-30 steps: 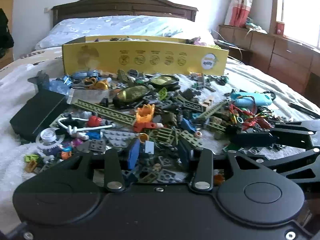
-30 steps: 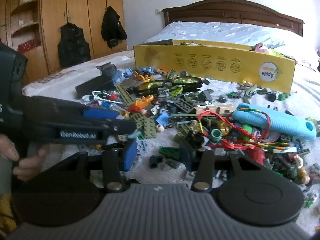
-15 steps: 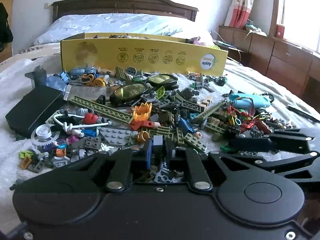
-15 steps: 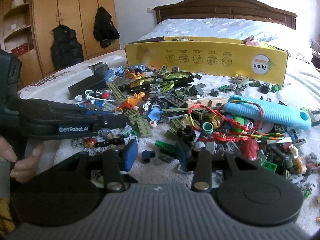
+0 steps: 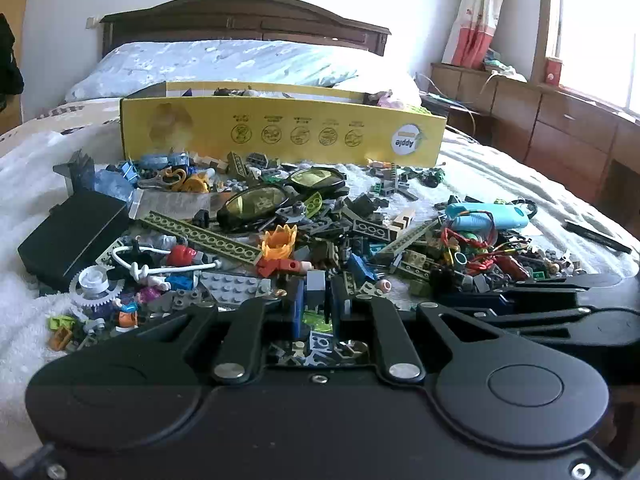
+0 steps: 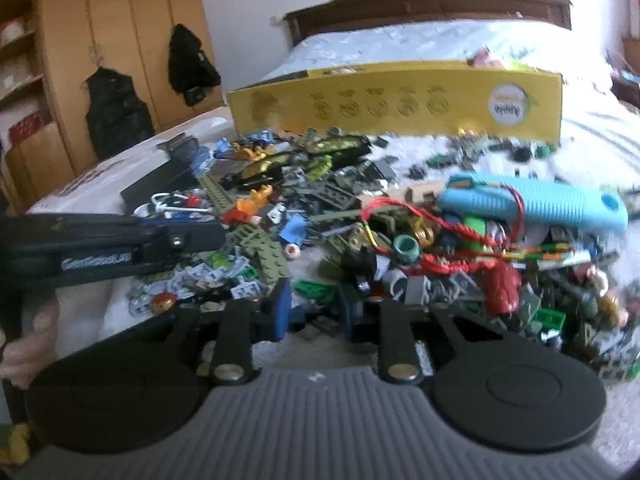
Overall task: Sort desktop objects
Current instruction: 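Close the right gripper on a Lego piece while the left gripper grasps another, then carry both held pieces into the yellow box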
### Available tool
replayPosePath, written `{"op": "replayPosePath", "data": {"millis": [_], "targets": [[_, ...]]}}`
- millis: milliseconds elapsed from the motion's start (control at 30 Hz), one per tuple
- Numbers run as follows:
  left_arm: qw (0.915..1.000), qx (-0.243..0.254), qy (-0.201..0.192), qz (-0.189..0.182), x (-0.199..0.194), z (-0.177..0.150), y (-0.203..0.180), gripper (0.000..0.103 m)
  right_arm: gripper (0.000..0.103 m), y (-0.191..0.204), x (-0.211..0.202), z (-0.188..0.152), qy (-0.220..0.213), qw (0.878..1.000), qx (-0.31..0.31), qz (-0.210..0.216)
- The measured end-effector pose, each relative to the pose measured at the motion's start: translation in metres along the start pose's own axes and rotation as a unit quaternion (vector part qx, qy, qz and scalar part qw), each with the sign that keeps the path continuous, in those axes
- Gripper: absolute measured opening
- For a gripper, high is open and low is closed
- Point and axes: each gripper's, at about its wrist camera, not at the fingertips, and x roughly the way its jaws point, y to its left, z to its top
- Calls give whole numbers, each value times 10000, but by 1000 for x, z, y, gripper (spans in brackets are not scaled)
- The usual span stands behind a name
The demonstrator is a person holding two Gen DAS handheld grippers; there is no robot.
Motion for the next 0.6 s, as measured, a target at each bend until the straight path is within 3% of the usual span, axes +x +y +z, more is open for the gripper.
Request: {"op": "replayPosePath", "data": {"millis": [67,600], "targets": [[10000,-11,2,1,0,0,0,12,26,-4,1,0,-10,9999,119,67],[9999,-17,-104,45,7,19,2,12,26,2,-12,26,-353,9992,-174,121]]}}
